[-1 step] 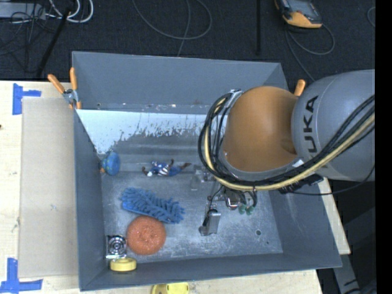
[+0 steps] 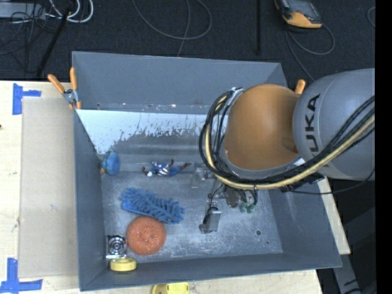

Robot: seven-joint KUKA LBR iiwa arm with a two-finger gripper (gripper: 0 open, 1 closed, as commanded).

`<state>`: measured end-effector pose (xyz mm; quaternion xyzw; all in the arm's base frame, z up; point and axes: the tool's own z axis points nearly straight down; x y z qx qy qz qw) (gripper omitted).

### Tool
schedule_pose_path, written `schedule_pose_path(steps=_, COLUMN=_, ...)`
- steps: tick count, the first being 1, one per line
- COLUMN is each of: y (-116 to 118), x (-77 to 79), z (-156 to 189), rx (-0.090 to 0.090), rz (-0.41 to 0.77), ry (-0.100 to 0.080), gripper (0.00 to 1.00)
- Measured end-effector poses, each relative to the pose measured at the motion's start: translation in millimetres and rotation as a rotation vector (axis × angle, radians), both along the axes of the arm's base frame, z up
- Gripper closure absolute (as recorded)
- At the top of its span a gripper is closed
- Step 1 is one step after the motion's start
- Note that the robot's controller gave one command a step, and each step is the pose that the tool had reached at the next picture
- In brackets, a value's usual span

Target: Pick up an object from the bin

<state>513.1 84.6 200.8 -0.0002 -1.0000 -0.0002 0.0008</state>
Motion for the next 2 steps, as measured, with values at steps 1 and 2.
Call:
schedule_pose_path(steps=1, y=43, x=22.2, z=-76, rx=0.001, rz=-0.024, ry=-0.005, gripper=0.0)
schedule_pose_path(steps=2, y=75, x=36.3, z=-84, rx=-0.002, rz=0.083, ry=0.006, gripper=0.0)
